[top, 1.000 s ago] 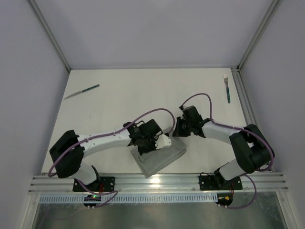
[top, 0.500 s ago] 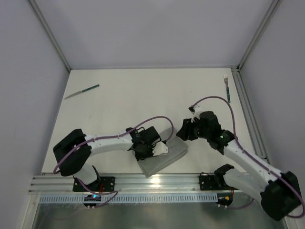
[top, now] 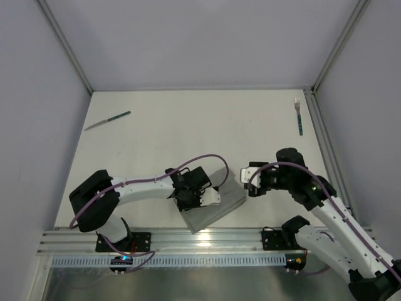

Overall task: Fold the napkin into a case and place the utensils inside
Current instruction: Pick up the 2/3-rectangle-folded napkin at the center of the board.

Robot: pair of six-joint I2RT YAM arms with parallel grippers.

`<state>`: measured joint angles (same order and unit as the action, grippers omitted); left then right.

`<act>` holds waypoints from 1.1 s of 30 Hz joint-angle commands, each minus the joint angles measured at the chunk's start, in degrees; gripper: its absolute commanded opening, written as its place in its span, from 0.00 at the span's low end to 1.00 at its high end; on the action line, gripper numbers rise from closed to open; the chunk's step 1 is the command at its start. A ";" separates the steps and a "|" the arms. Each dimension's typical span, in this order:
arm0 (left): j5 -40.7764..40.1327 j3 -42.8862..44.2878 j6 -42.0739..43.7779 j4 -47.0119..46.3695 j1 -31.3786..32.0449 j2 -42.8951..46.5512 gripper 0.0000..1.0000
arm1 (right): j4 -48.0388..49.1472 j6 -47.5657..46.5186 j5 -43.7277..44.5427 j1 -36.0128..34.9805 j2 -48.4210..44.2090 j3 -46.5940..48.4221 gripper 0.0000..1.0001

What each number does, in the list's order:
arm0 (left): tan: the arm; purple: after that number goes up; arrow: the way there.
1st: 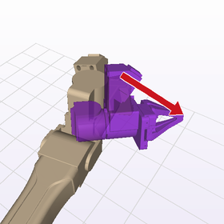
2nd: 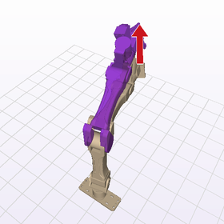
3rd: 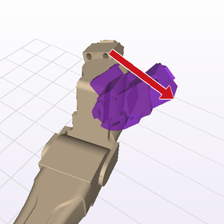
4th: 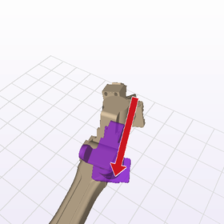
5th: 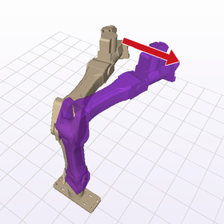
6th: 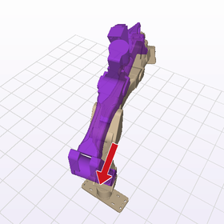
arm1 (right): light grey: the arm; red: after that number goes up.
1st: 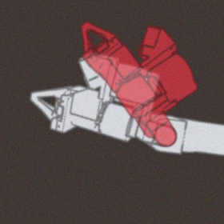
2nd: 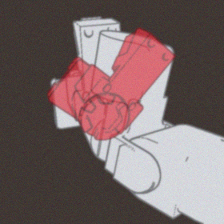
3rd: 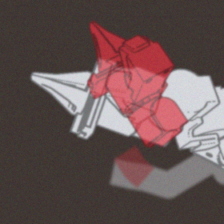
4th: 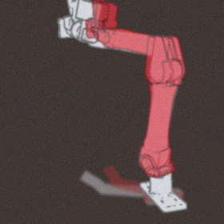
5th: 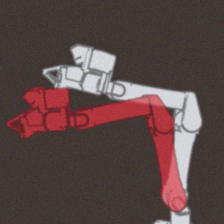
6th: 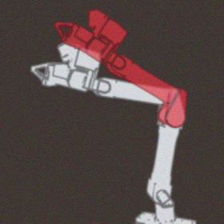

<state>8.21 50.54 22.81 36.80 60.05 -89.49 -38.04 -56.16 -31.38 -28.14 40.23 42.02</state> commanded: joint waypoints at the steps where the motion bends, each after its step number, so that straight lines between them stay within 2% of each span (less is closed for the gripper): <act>1: 0.05 -0.97 1.45 -0.32 0.15 1.69 0.18 | -19.51 -23.98 1.48 -0.42 1.18 -1.30 0.63; 5: 1.02 -1.85 1.89 0.03 0.24 2.30 0.20 | -17.34 -29.79 2.46 -3.49 0.90 -8.26 0.63; 9: 0.93 -2.38 2.42 -0.50 0.24 2.13 0.21 | -2.27 -26.38 4.56 -10.42 3.53 -16.68 0.63; 15: 0.67 -2.12 2.50 -1.11 0.15 1.87 0.22 | 11.66 -22.07 9.49 -12.99 12.50 -18.74 0.63; 18: 0.84 -2.12 2.50 -1.38 0.15 1.95 0.22 | 10.10 -21.18 10.89 -13.08 14.44 -16.54 0.59; 21: 0.76 -2.20 2.50 -1.55 0.24 1.95 0.22 | 7.21 -22.23 12.56 -13.17 12.34 -16.09 0.56; 24: 0.76 -2.12 2.50 -1.82 0.24 1.95 0.22 | 4.12 -23.90 11.34 -13.17 9.27 -16.44 0.56; 27: 0.84 -1.94 2.68 -1.82 0.15 1.69 0.22 | 6.04 -22.68 11.34 -13.25 8.03 -16.80 0.56; 33: 0.67 -1.15 2.86 -1.55 0.24 0.99 0.23 | 7.46 -21.71 8.97 -13.25 12.76 -15.30 0.62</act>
<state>8.34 49.21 24.64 36.18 60.03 -88.36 -31.66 -78.26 -20.62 -41.04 50.83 24.29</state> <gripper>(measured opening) 0.225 0.607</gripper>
